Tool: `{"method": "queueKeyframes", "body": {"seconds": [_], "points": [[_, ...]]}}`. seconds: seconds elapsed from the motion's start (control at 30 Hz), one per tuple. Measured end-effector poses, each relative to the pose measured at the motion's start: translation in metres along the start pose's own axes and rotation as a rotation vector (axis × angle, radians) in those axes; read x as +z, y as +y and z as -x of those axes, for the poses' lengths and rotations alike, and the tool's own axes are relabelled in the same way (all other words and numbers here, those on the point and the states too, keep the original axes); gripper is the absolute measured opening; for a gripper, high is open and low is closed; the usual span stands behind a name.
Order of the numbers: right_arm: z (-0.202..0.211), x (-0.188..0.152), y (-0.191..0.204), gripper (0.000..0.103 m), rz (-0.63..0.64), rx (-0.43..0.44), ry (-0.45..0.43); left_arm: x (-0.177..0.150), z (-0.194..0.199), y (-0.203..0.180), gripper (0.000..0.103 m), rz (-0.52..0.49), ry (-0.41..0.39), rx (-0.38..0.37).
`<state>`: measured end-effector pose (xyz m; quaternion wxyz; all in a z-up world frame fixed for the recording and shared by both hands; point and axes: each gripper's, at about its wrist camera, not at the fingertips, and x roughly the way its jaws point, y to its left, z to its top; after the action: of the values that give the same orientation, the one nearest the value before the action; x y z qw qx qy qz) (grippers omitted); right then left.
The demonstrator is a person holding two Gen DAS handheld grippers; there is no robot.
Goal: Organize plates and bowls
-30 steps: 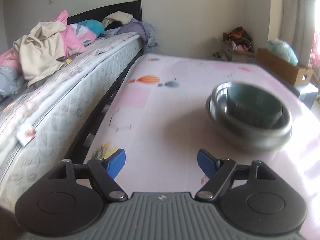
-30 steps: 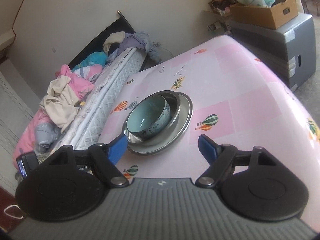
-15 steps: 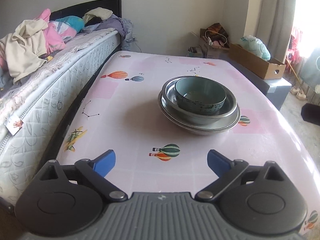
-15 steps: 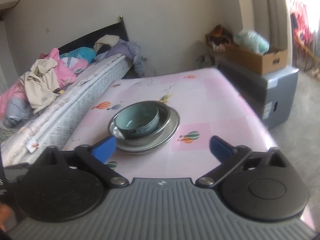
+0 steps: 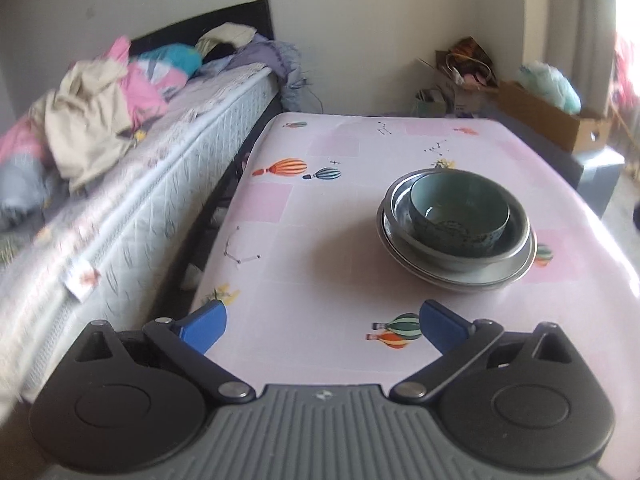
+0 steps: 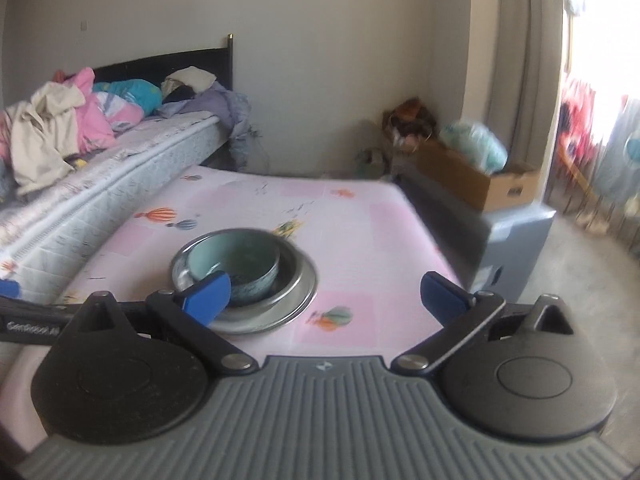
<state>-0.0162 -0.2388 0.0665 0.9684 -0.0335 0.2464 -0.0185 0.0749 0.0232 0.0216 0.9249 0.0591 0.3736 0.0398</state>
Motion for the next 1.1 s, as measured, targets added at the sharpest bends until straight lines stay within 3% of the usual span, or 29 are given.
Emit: {"method": "queueKeyframes", "body": {"seconds": [0.1, 0.37, 0.67, 1.1], "points": [[-0.004, 0.003, 0.003, 0.102, -0.012, -0.035, 0.006, 0.002, -0.004, -0.002, 0.103, 0.02, 0.013, 0.013], [-0.03, -0.009, 0.009, 0.102, -0.102, -0.012, 0.195, 0.005, -0.021, -0.009, 0.103, 0.041, 0.092, -0.044], [-0.052, -0.019, 0.01, 0.102, -0.101, -0.014, 0.31, -0.001, -0.033, -0.013, 0.103, 0.043, 0.175, -0.068], [-0.054, -0.021, 0.008, 0.102, -0.111, -0.029, 0.349, 0.002, -0.029, -0.009, 0.103, 0.057, 0.179, -0.066]]}}
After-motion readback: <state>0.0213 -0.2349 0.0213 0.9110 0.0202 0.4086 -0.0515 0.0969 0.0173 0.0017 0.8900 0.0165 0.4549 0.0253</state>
